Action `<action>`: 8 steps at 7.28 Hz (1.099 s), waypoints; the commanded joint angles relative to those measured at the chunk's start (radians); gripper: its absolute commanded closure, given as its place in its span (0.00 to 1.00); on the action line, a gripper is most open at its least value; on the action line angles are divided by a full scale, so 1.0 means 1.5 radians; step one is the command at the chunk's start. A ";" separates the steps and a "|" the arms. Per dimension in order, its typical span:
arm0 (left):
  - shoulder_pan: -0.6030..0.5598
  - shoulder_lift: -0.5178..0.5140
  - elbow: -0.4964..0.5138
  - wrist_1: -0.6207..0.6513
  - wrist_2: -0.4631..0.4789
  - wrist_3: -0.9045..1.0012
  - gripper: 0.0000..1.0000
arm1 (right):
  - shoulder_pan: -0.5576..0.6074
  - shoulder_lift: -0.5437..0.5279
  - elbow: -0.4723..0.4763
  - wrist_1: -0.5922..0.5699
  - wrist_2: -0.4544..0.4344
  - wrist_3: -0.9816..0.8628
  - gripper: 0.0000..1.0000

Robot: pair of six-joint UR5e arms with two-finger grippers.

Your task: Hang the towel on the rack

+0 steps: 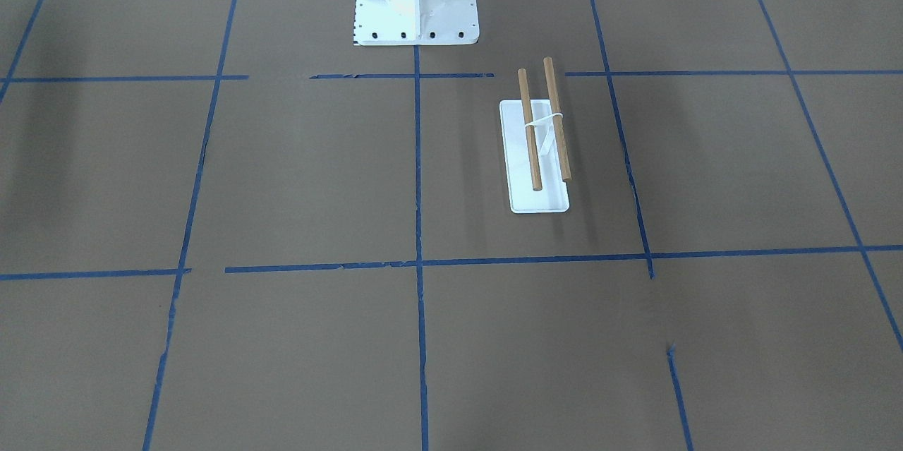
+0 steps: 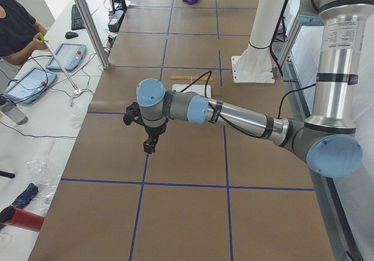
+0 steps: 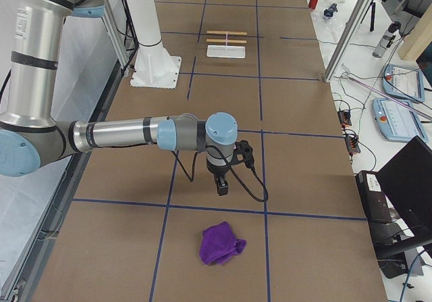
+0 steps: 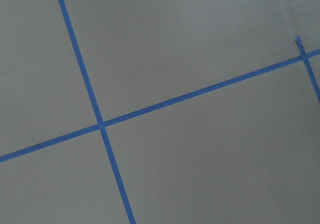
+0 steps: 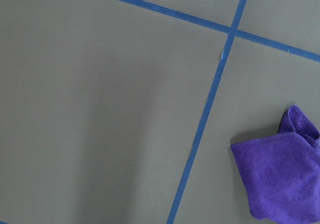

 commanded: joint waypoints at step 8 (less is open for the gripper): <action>0.044 0.007 0.011 -0.082 -0.032 -0.003 0.00 | -0.103 -0.006 -0.241 0.303 -0.097 0.073 0.00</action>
